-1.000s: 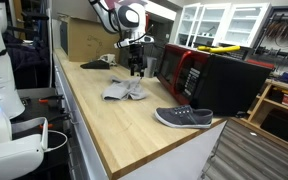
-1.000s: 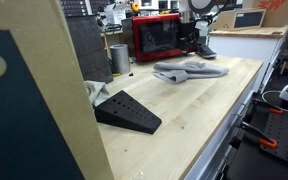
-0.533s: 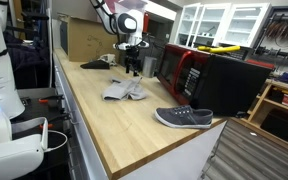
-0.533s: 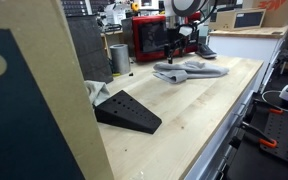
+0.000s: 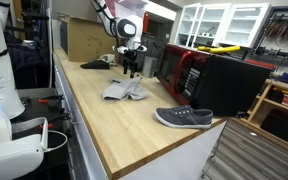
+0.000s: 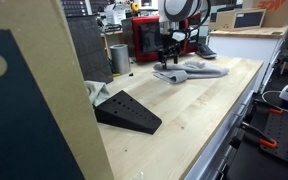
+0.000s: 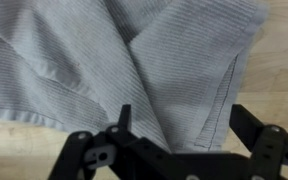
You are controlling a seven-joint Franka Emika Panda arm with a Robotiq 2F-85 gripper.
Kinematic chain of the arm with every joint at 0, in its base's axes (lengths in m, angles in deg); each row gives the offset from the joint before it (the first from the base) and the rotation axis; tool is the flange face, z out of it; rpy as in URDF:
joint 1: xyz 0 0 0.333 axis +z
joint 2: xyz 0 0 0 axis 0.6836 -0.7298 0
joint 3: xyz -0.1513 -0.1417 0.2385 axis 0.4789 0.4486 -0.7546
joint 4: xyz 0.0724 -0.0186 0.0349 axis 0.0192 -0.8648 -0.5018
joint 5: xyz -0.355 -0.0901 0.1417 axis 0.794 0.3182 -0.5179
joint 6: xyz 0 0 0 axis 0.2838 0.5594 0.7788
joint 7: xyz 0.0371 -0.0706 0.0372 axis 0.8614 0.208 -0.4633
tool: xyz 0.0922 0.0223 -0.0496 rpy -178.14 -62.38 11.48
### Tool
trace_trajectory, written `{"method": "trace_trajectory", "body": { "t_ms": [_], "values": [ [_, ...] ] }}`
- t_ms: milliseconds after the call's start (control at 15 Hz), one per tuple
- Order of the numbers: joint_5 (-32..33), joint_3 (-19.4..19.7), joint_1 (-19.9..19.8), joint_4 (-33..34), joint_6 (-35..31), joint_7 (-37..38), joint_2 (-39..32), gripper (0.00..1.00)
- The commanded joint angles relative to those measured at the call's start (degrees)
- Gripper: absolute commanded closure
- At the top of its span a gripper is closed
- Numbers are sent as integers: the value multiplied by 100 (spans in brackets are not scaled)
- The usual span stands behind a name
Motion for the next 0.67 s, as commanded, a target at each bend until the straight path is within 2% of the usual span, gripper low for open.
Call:
{"method": "trace_trajectory", "body": {
  "t_ms": [0, 333, 600],
  "values": [
    [-318, -24, 6, 300, 228, -22, -163, 0],
    [-860, -121, 40, 270, 675, 54, -104, 0],
    [-995, -140, 60, 234, 1097, 89, -127, 0]
  ]
}}
